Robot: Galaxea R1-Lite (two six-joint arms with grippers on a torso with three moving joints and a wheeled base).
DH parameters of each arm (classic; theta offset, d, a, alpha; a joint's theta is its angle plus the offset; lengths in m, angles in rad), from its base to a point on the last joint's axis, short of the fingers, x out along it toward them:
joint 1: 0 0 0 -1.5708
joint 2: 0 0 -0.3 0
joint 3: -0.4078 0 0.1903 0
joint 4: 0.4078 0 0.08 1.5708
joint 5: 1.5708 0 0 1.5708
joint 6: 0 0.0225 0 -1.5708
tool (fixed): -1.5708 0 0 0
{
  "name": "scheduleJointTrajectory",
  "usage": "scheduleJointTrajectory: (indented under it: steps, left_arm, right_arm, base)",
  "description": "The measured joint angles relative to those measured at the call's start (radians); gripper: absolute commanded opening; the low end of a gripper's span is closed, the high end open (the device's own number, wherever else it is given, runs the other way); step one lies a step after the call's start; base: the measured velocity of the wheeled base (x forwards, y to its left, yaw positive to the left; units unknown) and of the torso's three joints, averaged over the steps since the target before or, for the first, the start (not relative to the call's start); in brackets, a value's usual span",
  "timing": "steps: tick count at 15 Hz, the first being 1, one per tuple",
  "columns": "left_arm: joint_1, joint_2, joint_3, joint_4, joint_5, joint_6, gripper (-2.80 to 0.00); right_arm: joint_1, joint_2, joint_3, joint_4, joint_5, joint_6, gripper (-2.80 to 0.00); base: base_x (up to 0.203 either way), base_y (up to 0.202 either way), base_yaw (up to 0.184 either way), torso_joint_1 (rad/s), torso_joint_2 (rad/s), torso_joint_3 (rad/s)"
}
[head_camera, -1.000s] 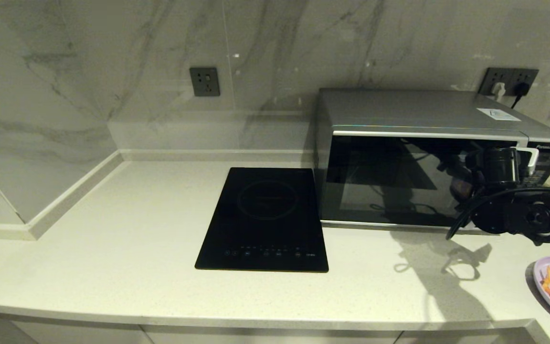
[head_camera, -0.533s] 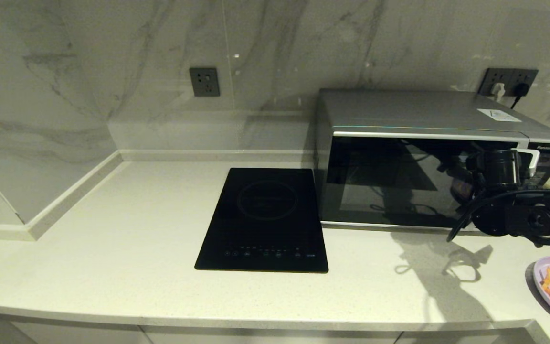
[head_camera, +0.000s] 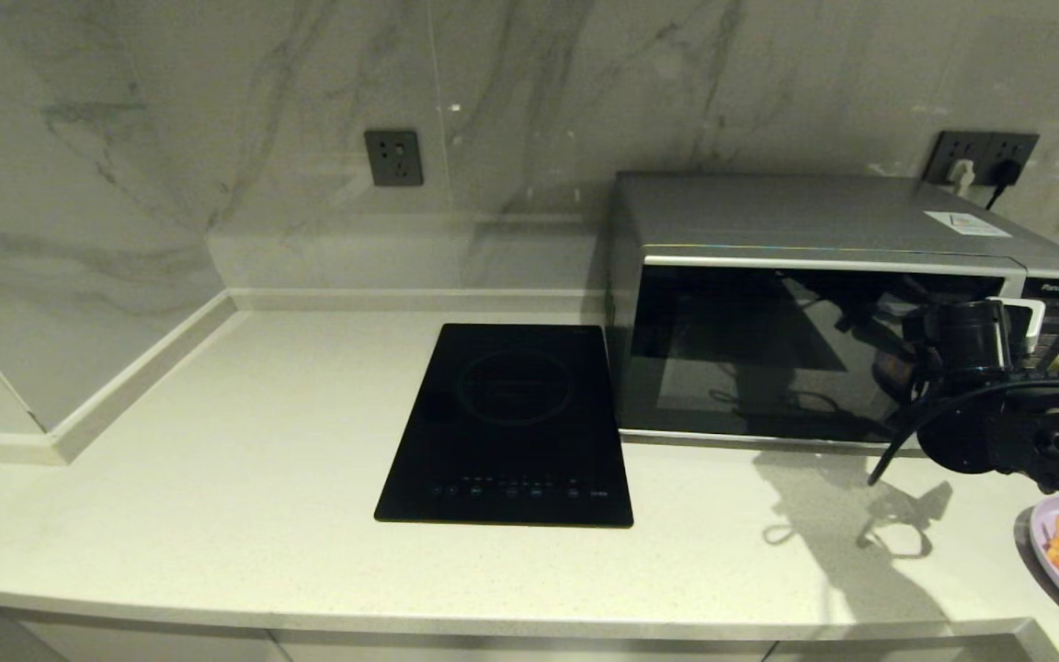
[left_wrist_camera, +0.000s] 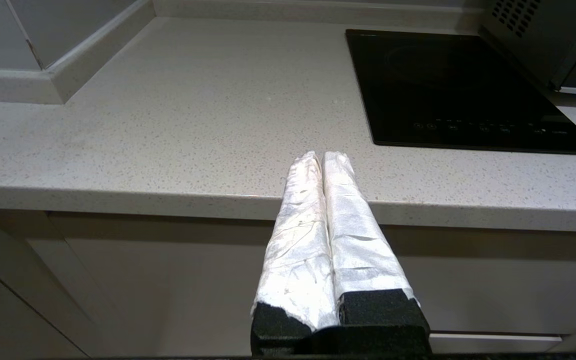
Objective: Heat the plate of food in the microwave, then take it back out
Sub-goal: Open the microwave oven
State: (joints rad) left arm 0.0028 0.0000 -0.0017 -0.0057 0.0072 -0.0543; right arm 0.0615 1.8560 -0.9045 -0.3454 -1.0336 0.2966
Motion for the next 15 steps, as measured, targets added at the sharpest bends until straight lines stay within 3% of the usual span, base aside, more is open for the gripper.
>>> scheduleJointTrajectory:
  steps: [9,15]
  left_arm:
    - [0.000,0.000,0.000,0.000,0.000,0.000,-2.80]
    - [0.000,0.000,0.000,0.000,0.000,0.000,-2.80]
  right_arm:
    - [0.053,-0.032,0.010,-0.004,0.062,-0.039,0.00]
    - [0.061,0.066,-0.108,-0.007,0.072,-0.045,0.00]
  base:
    - [0.000,0.000,0.000,0.000,0.00,0.000]
    - [0.000,0.000,0.000,0.000,0.00,0.000]
